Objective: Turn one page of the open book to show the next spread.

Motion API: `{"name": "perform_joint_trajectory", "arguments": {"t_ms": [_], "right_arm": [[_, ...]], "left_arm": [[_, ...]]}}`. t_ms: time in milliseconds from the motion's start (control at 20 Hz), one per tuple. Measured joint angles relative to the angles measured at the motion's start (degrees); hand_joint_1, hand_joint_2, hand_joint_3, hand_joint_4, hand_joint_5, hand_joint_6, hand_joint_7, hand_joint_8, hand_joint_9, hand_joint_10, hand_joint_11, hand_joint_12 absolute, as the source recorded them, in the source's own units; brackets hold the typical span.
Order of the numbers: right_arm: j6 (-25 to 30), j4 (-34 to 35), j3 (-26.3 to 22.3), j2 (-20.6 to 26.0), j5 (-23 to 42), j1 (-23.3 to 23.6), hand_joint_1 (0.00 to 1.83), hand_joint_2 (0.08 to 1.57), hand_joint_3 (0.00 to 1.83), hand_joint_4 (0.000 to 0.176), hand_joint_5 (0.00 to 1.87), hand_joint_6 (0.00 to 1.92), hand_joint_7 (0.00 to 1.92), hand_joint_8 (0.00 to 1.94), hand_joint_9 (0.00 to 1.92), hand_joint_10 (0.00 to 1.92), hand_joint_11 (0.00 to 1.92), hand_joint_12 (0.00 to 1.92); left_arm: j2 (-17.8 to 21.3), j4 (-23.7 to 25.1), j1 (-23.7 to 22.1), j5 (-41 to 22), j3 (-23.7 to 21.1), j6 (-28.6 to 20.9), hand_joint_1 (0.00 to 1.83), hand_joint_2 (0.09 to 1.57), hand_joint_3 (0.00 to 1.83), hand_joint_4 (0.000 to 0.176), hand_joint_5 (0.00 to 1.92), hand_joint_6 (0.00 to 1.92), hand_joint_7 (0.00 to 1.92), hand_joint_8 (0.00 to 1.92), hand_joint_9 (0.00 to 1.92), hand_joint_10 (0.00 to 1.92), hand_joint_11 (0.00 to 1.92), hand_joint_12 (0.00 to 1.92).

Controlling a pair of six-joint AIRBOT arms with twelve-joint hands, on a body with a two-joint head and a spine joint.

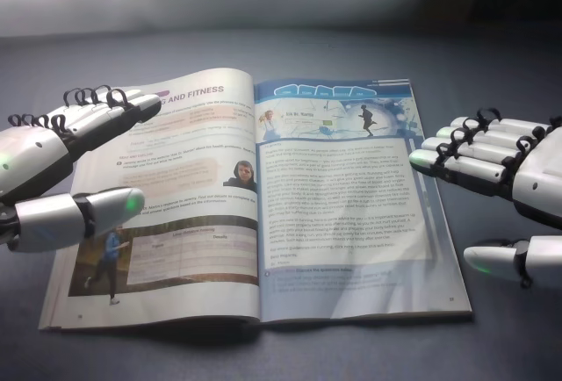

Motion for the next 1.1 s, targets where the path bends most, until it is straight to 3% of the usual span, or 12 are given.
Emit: {"name": "perform_joint_trajectory", "arguments": {"t_ms": [100, 250, 300, 450, 600, 900, 950, 1100], "right_arm": [[0.1, -0.3, 0.2, -0.4, -0.4, 0.0, 0.16, 1.30, 0.01, 0.000, 0.01, 0.00, 0.00, 0.00, 0.00, 0.00, 0.00, 0.00], [2.4, -2.9, 1.4, -1.9, -2.4, 1.0, 0.09, 1.29, 0.01, 0.000, 0.01, 0.00, 0.00, 0.00, 0.00, 0.00, 0.00, 0.00], [2.8, -3.7, 2.0, -2.7, -2.9, 1.7, 0.12, 1.30, 0.01, 0.000, 0.00, 0.00, 0.00, 0.00, 0.00, 0.00, 0.00, 0.00], [3.4, -4.8, 3.1, -4.2, -4.3, 2.1, 0.20, 1.30, 0.00, 0.000, 0.00, 0.00, 0.00, 0.00, 0.00, 0.00, 0.00, 0.00], [4.0, -5.8, 4.5, -6.2, -7.1, 2.4, 0.18, 1.30, 0.00, 0.000, 0.00, 0.00, 0.00, 0.00, 0.00, 0.00, 0.00, 0.00], [4.1, -5.9, 6.2, -8.7, -10.0, 2.5, 0.10, 1.29, 0.00, 0.000, 0.00, 0.00, 0.00, 0.00, 0.00, 0.00, 0.00, 0.00], [4.2, -5.8, 6.6, -9.3, -10.0, 2.5, 0.03, 1.29, 0.00, 0.000, 0.00, 0.00, 0.00, 0.00, 0.00, 0.00, 0.00, 0.00], [4.7, -5.8, 8.1, -11.0, -9.0, 2.5, 0.05, 1.29, 0.00, 0.000, 0.00, 0.00, 0.00, 0.00, 0.00, 0.00, 0.00, 0.00]], "left_arm": [[0.0, 0.0, 0.3, 0.1, 0.0, 0.0, 0.22, 1.35, 0.02, 0.020, 0.03, 0.00, 0.00, 0.00, 0.00, 0.00, 0.00, 0.00], [0.1, -0.1, 0.4, 0.1, -0.3, 0.0, 0.22, 1.35, 0.01, 0.016, 0.03, 0.00, 0.00, 0.00, 0.00, 0.00, 0.00, 0.00], [0.1, -0.4, 0.6, 0.0, -0.3, 0.0, 0.24, 1.36, 0.01, 0.009, 0.05, 0.01, 0.00, 0.00, 0.00, 0.00, 0.00, 0.00], [0.1, -1.2, 1.4, 0.0, -0.3, 0.0, 0.26, 1.36, 0.01, 0.009, 0.06, 0.01, 0.00, 0.00, 0.00, 0.00, 0.00, 0.00], [0.9, -1.5, 1.7, -0.3, -0.9, 0.0, 0.26, 1.36, 0.00, 0.033, 0.07, 0.01, 0.00, 0.00, 0.00, 0.00, 0.00, 0.00], [1.2, -3.3, 4.2, -0.9, -1.5, 0.0, 0.24, 1.36, 0.00, 0.034, 0.06, 0.00, 0.00, 0.00, 0.00, 0.00, 0.00, 0.00], [1.3, -3.5, 4.5, -1.1, -1.6, -0.1, 0.18, 1.36, 0.00, 0.046, 0.02, 0.00, 0.00, 0.00, 0.00, 0.00, 0.00, 0.00], [1.3, -4.4, 6.0, -1.8, -1.8, -0.1, 0.23, 1.37, 0.00, 0.035, 0.04, 0.01, 0.00, 0.00, 0.00, 0.00, 0.00, 0.00]]}}
